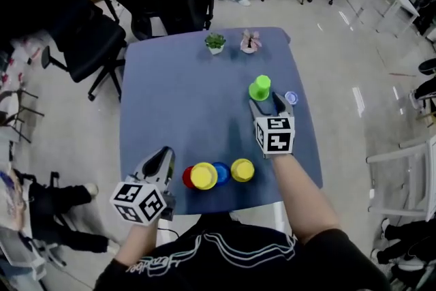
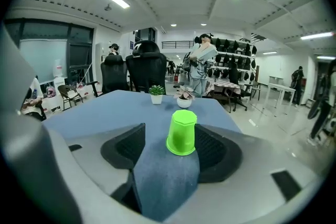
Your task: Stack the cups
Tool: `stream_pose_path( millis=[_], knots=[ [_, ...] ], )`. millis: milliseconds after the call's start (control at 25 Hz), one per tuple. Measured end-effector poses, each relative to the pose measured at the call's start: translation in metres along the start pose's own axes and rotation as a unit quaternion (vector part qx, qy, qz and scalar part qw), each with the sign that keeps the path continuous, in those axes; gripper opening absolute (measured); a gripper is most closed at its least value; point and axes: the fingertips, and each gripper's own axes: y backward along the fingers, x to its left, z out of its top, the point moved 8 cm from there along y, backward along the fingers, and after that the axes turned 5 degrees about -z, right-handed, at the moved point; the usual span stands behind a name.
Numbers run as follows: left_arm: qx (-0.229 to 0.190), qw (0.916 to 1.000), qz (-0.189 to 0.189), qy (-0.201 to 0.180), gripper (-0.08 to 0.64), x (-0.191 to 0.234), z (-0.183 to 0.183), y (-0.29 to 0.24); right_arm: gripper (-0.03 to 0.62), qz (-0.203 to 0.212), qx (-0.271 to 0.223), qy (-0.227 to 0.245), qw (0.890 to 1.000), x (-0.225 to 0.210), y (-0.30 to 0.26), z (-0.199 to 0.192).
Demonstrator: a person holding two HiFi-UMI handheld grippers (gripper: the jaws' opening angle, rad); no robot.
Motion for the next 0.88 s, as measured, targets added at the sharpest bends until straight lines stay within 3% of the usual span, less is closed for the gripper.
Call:
stream_pose_path(
  millis=[200, 480, 680, 880],
  knots=[
    [0.027, 0.9995, -0.017, -0.004, 0.048, 0.024, 0.007, -0.019, 0.302, -0.026, 0.018, 0.000, 0.999, 0.005, -0.024, -0.003],
    [0.046, 0.9988, -0.018, -0.007, 0.048, 0.048, 0.001, -0.024, 0.302, -0.094, 0.029, -0.005, 0.995, 0.000, -0.047, -0.012],
    [0.051, 0.9986, -0.013, -0.005, 0.046, 0.060, -0.002, -0.024, 0.301, -0.104, 0.028, -0.018, 0.994, -0.002, -0.061, -0.010],
    [0.050, 0.9986, -0.018, -0.005, 0.048, 0.064, 0.004, -0.030, 0.256, -0.113, 0.032, -0.024, 0.993, -0.005, -0.066, -0.009]
  ],
)
